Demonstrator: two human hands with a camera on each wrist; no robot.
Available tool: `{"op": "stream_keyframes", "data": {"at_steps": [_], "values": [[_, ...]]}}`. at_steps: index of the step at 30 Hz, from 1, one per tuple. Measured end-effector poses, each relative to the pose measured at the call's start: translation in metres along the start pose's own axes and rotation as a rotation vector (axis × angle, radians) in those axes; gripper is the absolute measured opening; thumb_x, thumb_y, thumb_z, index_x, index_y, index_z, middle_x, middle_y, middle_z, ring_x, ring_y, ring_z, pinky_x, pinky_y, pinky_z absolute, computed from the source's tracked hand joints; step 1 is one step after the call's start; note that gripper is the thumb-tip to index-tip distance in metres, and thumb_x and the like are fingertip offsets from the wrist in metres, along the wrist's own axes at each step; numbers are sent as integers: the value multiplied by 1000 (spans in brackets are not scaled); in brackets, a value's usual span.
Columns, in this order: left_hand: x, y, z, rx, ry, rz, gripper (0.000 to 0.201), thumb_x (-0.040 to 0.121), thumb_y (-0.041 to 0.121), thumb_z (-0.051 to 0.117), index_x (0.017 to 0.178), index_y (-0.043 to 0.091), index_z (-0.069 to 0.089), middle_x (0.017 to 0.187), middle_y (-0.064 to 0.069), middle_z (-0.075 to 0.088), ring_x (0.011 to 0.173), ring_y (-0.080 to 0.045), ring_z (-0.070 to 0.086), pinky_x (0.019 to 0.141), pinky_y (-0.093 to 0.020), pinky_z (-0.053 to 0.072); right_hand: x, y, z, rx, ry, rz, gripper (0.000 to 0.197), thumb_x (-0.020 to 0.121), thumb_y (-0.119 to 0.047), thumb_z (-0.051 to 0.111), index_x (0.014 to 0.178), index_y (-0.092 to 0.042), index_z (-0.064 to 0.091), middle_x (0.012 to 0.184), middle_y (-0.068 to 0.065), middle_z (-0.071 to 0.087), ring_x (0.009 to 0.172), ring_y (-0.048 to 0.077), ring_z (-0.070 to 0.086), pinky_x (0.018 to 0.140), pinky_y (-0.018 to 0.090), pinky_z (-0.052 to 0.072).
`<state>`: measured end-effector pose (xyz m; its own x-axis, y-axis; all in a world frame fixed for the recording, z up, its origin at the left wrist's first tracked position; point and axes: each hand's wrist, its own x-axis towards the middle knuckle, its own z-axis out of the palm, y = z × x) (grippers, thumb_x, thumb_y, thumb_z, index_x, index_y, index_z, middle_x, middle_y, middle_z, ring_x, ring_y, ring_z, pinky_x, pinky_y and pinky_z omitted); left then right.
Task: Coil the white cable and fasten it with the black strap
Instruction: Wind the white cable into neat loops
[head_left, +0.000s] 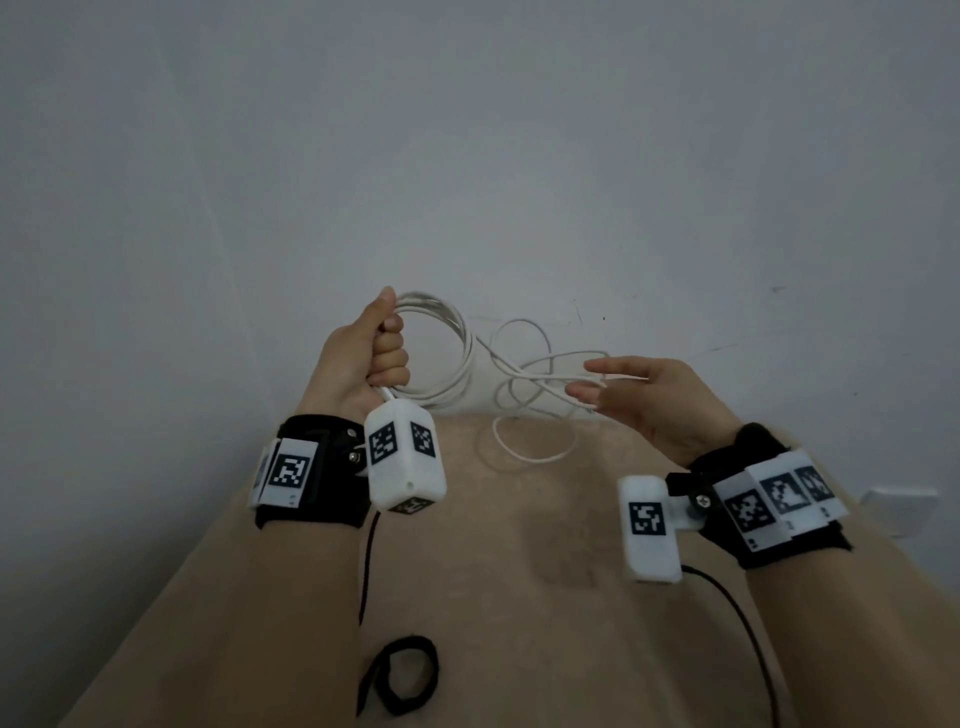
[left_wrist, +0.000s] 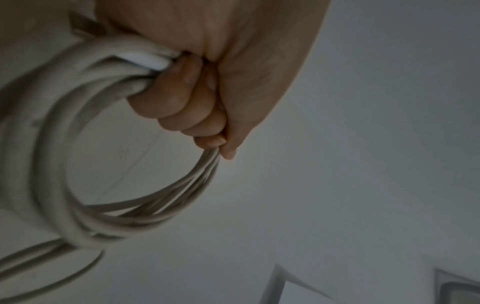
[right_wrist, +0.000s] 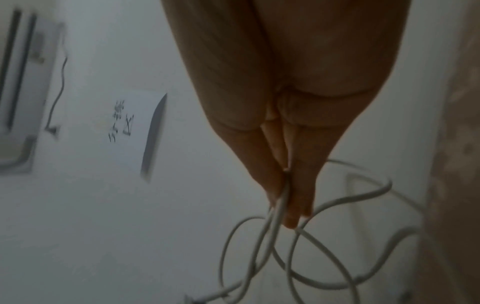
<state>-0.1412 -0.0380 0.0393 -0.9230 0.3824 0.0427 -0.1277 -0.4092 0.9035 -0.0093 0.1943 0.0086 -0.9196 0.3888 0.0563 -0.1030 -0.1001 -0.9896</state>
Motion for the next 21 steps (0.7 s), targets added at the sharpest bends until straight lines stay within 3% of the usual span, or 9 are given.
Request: {"op": "stream_keyframes", "data": {"at_steps": [3, 6, 9, 11, 13, 16, 18, 21], "values": [[1, 2, 1, -64, 1, -9, 41, 98, 39, 47, 64, 18, 36, 39, 11, 21, 28, -2, 17, 29, -14, 14, -2, -8, -5, -118, -9, -148, 32, 80, 17, 60, 105, -3, 65, 74, 5, 75, 81, 18, 73, 76, 25, 58], [3, 2, 3, -130, 3, -44, 43, 99, 39, 44, 63, 18, 34, 36, 10, 20, 25, -3, 18, 28, -14, 14, -6, -15, -3, -314, 0, -326, 28, 75, 19, 64, 81, -8, 72, 66, 1, 73, 76, 15, 71, 74, 23, 57], [4, 0, 3, -147, 5, -82, 43, 99, 39, 43, 63, 18, 33, 35, 10, 20, 24, -3, 18, 26, -14, 14, -10, -16, -1, -329, -65, -275, 31, 74, 19, 65, 62, -9, 70, 66, 3, 70, 74, 19, 70, 70, 29, 59], [5, -1, 3, -163, -2, -105, 44, 100, 39, 43, 63, 18, 33, 34, 10, 20, 23, -4, 18, 26, -14, 14, -11, -17, -1, -133, -124, -143, 29, 79, 21, 55, 66, -3, 64, 67, 7, 68, 72, 26, 71, 74, 35, 60], [5, -1, 1, -175, -10, -129, 44, 100, 40, 42, 63, 18, 33, 33, 10, 21, 22, -4, 19, 26, -14, 14, -10, -19, 1, 130, -140, 20, 27, 83, 19, 42, 71, 0, 57, 75, 13, 68, 65, 26, 71, 68, 34, 60], [5, -2, 0, -161, -5, -154, 43, 99, 40, 43, 64, 18, 33, 34, 10, 21, 22, -4, 19, 25, -14, 15, -4, -17, 6, 537, -43, 196, 23, 86, 10, 36, 78, 2, 56, 79, 20, 66, 66, 25, 72, 59, 30, 59], [5, -3, 1, -124, 4, -157, 42, 99, 39, 45, 64, 18, 34, 34, 10, 21, 23, -3, 18, 25, -14, 15, -1, -14, 9, 744, 55, 229, 16, 89, 6, 41, 86, 6, 57, 72, 19, 67, 63, 24, 72, 57, 33, 60], [0, -3, 6, -16, -78, -142, 41, 98, 39, 46, 65, 19, 35, 37, 11, 22, 25, -2, 18, 25, -13, 15, 2, -8, 11, 839, 169, 193, 13, 91, 4, 45, 87, 8, 57, 64, 17, 67, 54, 19, 70, 58, 34, 60]]}}
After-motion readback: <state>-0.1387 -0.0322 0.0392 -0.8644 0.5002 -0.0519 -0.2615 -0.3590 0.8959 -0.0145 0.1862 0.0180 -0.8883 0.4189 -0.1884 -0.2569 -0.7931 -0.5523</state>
